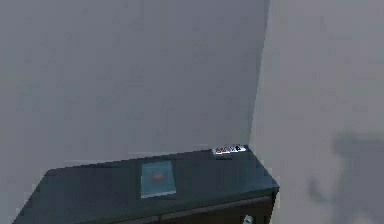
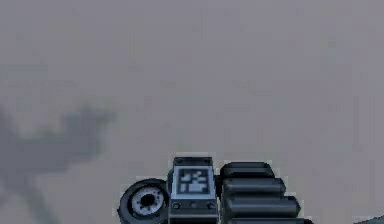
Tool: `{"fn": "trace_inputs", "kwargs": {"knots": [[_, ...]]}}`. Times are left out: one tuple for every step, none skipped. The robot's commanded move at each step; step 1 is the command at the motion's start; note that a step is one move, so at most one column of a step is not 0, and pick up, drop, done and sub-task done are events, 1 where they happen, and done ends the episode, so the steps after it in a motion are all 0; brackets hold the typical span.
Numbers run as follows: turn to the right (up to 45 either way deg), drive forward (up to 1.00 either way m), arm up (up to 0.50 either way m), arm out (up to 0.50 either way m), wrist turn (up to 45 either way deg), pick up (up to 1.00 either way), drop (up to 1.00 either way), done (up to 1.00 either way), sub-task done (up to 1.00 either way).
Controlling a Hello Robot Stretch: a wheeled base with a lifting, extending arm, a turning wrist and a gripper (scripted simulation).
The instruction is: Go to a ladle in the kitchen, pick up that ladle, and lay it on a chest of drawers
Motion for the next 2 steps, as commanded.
{"fn": "trace_inputs", "kwargs": {"knots": [[18.0,0.00,0.00,0.00,0.0,0.00,0.00,0.00,0.00],[-45.0,0.00,0.00,0.00,0.0,0.00,0.00,0.00,0.00]]}}
